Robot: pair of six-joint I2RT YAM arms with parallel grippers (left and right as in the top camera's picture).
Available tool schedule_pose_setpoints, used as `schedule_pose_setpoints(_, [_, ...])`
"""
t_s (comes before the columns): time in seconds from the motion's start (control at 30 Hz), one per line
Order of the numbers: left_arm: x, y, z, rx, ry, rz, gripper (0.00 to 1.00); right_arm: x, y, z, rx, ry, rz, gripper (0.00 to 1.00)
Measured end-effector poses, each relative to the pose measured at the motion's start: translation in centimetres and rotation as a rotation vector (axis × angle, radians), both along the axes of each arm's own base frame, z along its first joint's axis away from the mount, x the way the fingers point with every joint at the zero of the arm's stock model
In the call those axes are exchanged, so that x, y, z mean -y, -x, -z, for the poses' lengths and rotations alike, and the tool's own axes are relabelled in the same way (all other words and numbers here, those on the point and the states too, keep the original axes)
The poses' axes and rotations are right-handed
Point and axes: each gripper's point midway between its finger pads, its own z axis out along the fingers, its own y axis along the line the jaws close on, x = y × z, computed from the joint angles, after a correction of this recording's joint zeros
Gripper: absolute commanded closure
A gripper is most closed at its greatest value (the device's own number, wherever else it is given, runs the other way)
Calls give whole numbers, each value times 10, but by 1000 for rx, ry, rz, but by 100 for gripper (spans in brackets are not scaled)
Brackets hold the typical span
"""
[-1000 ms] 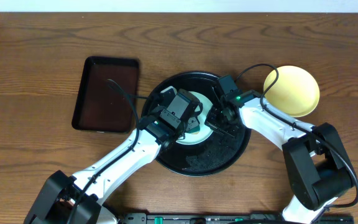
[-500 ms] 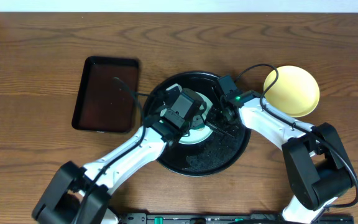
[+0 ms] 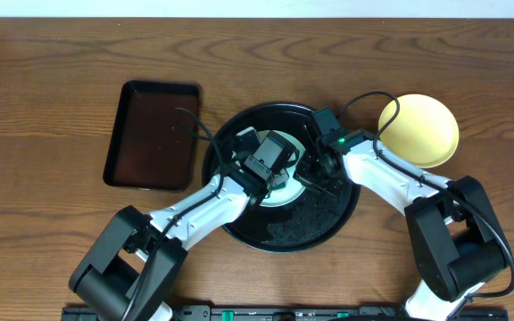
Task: Clean dirty plates on tray and stack at the side
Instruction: 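Scrub the green plate's red stain with the left gripper's sponge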
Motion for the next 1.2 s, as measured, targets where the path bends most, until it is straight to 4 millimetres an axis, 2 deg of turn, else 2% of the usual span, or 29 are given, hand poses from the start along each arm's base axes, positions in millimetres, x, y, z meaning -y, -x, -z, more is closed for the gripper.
schedule_pose_setpoints(0.1, [-11, -7, 0, 10, -15, -33, 92, 0, 0, 0, 0, 0, -2, 98])
schedule_pose_setpoints(0.33, [-51, -25, 1, 9, -55, -116, 92, 1, 1, 0, -1, 5, -18, 99])
schedule_pose_setpoints(0.43, [-57, -29, 2, 0, -43, -119, 92, 1, 2, 0, -2, 5, -19, 99])
schedule_pose_setpoints(0.5, [-52, -32, 1, -1, -5, -106, 92, 1, 2, 0, -3, 5, -19, 99])
schedule_pose_setpoints(0.67, [-20, -33, -7, 4, 127, -20, 92, 1, 2, 0, -3, 6, -19, 98])
schedule_pose_setpoints(0.77, [2, -25, -10, -14, 190, 44, 92, 1, 2, 0, -3, 6, -19, 99])
schedule_pose_setpoints(0.9, [19, -12, -11, -43, 223, 102, 92, 1, 2, 0, -3, 6, -19, 98])
schedule_pose_setpoints(1.1, [24, -8, -9, -55, 230, 120, 92, 1, 2, 0, -3, 6, -19, 99])
schedule_pose_setpoints(1.2, [23, -7, 0, -72, 216, 121, 92, 1, 2, 0, -3, 6, -20, 99])
